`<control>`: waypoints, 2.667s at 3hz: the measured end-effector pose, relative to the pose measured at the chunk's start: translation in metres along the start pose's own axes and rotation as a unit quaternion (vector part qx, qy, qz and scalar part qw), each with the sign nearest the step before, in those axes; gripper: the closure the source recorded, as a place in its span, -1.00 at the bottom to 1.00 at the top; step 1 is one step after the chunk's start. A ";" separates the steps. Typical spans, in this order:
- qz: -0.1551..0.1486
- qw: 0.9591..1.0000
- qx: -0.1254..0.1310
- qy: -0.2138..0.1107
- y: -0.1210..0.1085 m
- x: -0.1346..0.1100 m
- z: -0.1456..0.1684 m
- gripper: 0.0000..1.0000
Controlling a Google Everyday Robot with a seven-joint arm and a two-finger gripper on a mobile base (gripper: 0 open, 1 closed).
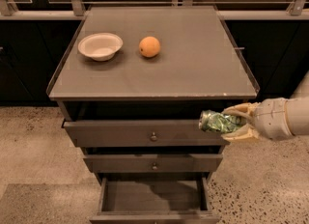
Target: Pick green can from bottom drawer and place on counter
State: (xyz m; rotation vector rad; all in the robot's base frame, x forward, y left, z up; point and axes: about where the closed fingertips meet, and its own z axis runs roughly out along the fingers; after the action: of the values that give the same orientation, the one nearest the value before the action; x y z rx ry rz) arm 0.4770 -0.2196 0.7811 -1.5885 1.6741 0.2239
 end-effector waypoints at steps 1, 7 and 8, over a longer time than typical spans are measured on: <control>-0.017 1.000 0.001 0.018 -0.012 -0.011 -0.009 1.00; -0.126 0.992 -0.006 0.025 -0.170 -0.060 0.007 0.64; -0.126 0.992 -0.008 0.025 -0.169 -0.060 0.008 0.15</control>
Offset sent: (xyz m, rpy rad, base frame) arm 0.0447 0.0107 0.1151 -0.2597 -0.1747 0.0298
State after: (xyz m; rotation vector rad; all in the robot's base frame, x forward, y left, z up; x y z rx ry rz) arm 0.6263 -0.2020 0.8787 -1.8111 1.4939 0.0683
